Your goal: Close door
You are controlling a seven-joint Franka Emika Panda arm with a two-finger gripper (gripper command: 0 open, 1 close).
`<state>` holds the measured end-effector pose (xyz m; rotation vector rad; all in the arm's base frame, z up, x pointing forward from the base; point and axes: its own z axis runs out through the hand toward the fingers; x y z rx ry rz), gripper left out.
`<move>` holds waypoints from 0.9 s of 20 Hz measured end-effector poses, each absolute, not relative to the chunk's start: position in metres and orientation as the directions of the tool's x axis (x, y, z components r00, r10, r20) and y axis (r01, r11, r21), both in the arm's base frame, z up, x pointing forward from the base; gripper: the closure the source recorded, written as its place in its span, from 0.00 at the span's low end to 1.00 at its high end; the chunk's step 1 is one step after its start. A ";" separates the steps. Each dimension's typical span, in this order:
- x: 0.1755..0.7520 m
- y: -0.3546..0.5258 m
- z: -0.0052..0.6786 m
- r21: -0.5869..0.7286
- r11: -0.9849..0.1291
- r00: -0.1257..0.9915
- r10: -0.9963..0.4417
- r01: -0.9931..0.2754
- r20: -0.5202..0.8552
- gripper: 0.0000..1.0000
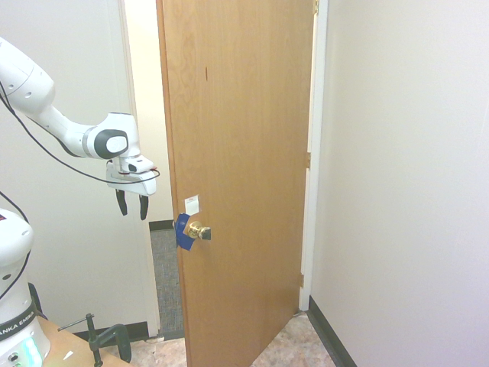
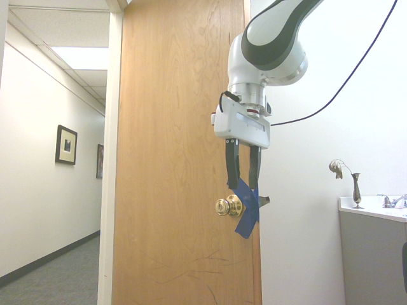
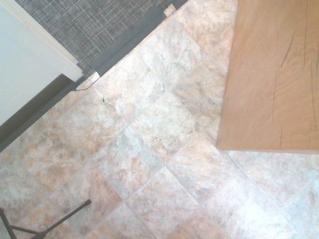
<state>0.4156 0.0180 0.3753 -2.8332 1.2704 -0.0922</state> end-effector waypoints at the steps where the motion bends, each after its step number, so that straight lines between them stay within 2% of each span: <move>1: 0.415 0.018 0.375 -0.054 -0.666 0.664 -0.746 -0.744 0.039 0.00; 5: 0.409 0.017 0.388 -0.050 -0.668 0.667 -0.744 -0.743 0.043 0.00; 10: 0.377 0.001 0.441 -0.095 -0.645 0.641 -0.764 -0.759 0.067 0.00; 18: 0.336 -0.095 0.501 -0.170 -0.514 0.508 -0.858 -0.841 0.081 0.00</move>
